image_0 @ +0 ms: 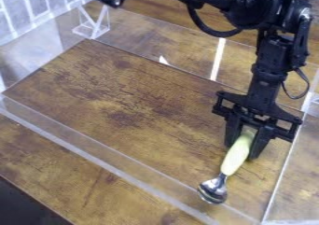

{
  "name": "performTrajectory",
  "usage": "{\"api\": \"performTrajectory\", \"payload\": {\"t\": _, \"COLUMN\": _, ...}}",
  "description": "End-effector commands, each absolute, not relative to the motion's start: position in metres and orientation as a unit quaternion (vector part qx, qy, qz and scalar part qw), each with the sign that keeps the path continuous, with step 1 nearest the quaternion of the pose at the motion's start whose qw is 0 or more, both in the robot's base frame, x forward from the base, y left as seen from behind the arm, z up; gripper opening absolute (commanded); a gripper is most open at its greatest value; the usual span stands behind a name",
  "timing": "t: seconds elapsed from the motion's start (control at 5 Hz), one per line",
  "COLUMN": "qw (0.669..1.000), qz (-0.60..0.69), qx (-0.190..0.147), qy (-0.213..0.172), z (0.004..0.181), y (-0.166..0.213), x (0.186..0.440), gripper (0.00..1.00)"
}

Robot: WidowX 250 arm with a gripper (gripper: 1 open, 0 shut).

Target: Move the green spoon to the left

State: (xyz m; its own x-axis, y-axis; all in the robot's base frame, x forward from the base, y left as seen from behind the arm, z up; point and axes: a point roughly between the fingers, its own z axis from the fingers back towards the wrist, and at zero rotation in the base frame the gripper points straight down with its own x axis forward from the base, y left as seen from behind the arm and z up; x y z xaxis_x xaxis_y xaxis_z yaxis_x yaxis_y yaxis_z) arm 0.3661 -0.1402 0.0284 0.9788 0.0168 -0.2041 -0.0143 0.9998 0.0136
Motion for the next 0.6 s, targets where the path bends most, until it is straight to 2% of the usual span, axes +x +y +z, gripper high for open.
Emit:
{"api": "performTrajectory", "payload": {"t": 0.0, "qw": 0.997, "qz": -0.017, "qx": -0.007, "qy": 0.077, "z": 0.047, "y": -0.16, "x": 0.37, "gripper": 0.0}}
{"api": "performTrajectory", "payload": {"t": 0.4, "qw": 0.996, "qz": 0.02, "qx": -0.014, "qy": 0.083, "z": 0.057, "y": -0.166, "x": 0.357, "gripper": 0.0}}
